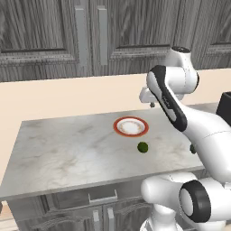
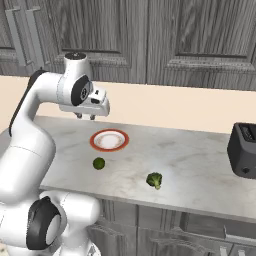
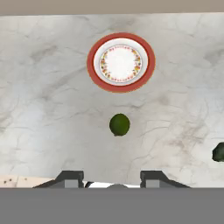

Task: Place the lime and broccoli inside the fridge drawer. Close the drawer after placing the vegetables.

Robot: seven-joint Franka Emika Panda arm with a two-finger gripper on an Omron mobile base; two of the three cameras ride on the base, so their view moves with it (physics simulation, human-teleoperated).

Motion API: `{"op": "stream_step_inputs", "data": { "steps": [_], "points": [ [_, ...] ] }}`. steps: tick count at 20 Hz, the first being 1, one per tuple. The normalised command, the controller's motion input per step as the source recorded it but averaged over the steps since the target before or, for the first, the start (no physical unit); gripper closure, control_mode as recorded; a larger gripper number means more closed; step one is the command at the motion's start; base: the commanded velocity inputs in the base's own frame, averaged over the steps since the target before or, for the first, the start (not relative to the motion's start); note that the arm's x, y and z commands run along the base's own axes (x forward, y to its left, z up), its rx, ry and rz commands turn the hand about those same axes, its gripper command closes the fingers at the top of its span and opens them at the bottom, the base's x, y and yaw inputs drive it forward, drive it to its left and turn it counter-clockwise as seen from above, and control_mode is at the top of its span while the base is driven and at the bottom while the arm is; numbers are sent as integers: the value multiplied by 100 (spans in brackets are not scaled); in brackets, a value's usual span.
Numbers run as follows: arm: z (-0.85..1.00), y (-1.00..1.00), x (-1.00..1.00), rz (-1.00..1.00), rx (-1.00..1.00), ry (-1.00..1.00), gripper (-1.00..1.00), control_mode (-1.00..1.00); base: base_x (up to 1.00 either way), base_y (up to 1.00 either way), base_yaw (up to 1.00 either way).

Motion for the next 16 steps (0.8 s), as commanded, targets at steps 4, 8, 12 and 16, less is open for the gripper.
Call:
{"op": "stream_step_inputs", "data": {
  "steps": [4, 8, 12, 16],
  "points": [
    [-5, 0, -50, 0, 0, -2, -100, -100, 0, 0, 0],
    [-73, 6, -73, 0, 0, 3, -100, -100, 0, 0, 0],
    [-100, 8, -5, 0, 0, 17, -100, -100, 0, 0, 0],
    [-95, 0, 1, 4, 0, 11, -100, -100, 0, 0, 0]
  ]
}}
